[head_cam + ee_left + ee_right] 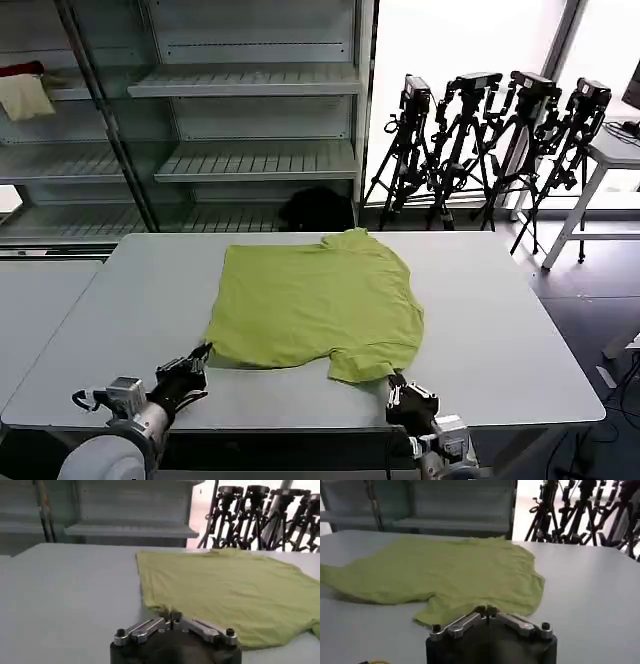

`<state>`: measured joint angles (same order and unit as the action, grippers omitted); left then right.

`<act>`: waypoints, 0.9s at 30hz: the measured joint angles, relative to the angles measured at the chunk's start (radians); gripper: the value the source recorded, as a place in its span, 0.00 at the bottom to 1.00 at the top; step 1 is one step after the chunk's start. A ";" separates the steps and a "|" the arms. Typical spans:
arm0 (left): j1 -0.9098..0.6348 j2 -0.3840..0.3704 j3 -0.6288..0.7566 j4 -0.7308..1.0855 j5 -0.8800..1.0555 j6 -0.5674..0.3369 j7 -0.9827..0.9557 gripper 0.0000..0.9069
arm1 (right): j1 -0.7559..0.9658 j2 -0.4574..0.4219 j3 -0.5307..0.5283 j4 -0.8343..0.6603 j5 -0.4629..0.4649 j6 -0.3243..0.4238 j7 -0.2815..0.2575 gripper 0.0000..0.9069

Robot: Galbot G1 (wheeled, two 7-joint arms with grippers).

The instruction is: Fold and organize the clothes.

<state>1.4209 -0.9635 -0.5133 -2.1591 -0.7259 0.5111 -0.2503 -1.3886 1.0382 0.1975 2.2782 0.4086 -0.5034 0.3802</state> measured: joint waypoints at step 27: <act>-0.313 -0.039 0.145 0.142 -0.045 -0.017 -0.101 0.00 | 0.379 -0.036 -0.034 -0.338 -0.068 0.216 -0.242 0.00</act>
<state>1.1077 -1.0028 -0.3685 -2.0170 -0.7704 0.4938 -0.3513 -1.0097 1.0026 0.1632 1.9397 0.3401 -0.2869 0.1383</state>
